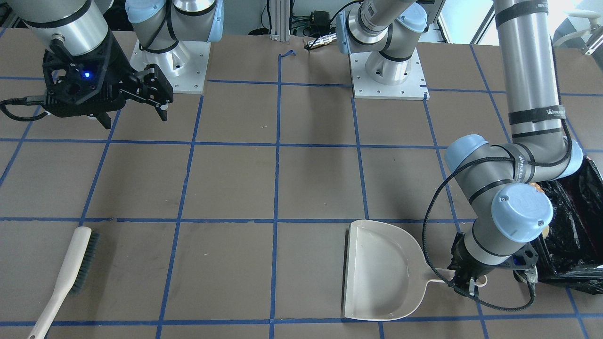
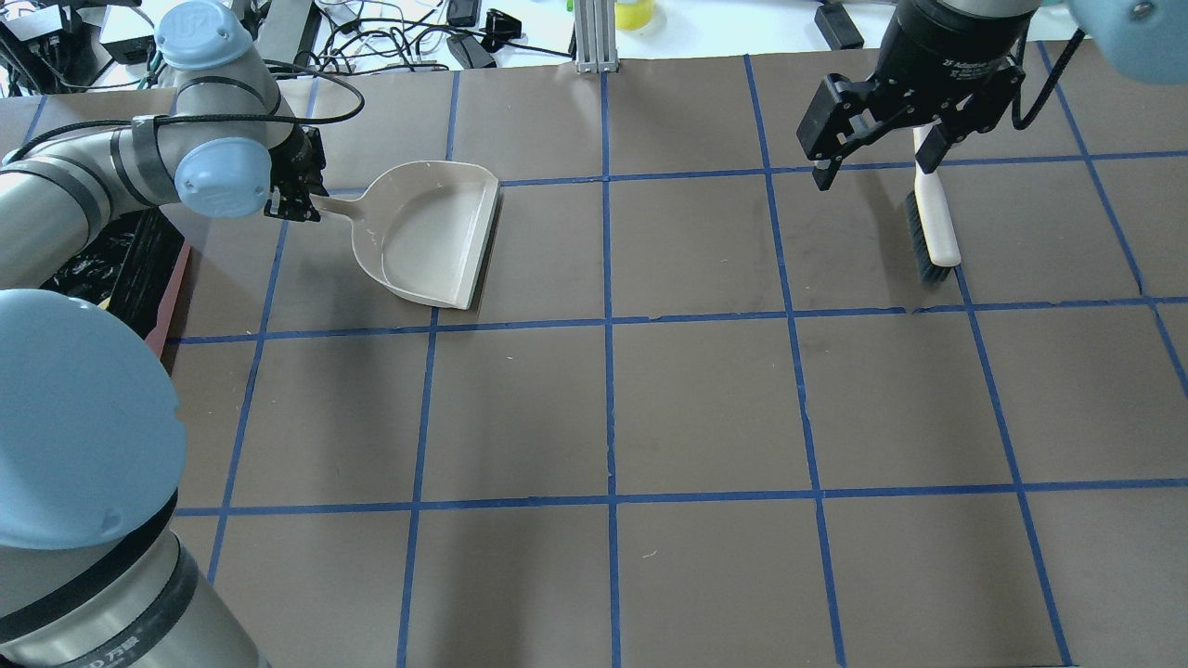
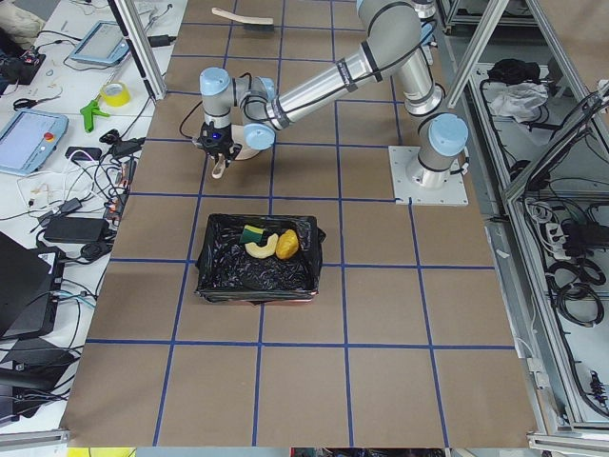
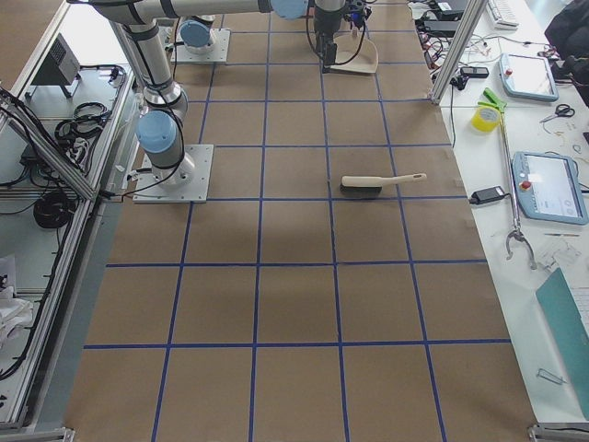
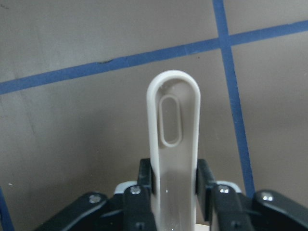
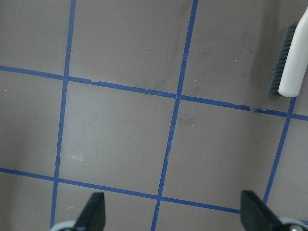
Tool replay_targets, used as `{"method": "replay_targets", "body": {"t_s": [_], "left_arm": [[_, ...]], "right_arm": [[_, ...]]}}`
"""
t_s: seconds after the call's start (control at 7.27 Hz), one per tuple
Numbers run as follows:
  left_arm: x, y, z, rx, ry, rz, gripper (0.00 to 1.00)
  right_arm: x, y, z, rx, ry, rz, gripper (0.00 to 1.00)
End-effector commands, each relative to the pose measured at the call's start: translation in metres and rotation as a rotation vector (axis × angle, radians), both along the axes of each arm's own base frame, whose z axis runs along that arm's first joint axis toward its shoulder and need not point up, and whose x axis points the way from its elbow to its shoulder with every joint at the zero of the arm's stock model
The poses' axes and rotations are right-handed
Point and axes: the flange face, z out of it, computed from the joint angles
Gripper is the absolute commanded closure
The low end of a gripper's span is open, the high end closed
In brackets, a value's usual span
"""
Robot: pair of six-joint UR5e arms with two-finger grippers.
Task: Sweep and dump trash into bin
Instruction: 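Lower the dustpan onto the table with the left gripper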
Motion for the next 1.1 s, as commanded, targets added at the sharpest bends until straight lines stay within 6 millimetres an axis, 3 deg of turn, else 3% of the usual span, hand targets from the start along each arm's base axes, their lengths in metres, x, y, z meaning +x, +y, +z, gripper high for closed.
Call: {"method": "replay_targets", "body": {"t_s": [0.0,0.14,0.41,0.69,0.83,0.96], "left_arm": [[0.004,0.002,0.009,-0.007,-0.049,0.024,0.3],[0.003,0.002,0.017,-0.031,-0.05,0.04,0.3],[-0.033,0.014,0.058,-0.054,-0.07,-0.022,0.29],[-0.035,0.024,0.083,0.028,-0.074,-0.385,0.0],[-0.038,0.038,0.094,0.068,-0.054,-0.422,0.0],[-0.043,0.046,0.121,0.065,-0.06,-0.536,0.0]], "right_arm": [[-0.001,-0.001,-0.001,0.002,0.0,0.0,0.0],[-0.001,-0.001,-0.001,0.002,0.0,0.0,0.0],[-0.011,-0.003,-0.001,0.002,0.0,-0.02,0.0],[-0.018,-0.006,-0.003,0.006,-0.007,-0.034,0.0],[-0.018,-0.006,-0.005,0.009,-0.005,-0.034,0.0],[-0.019,-0.006,-0.011,0.011,-0.005,-0.035,0.0]]}}
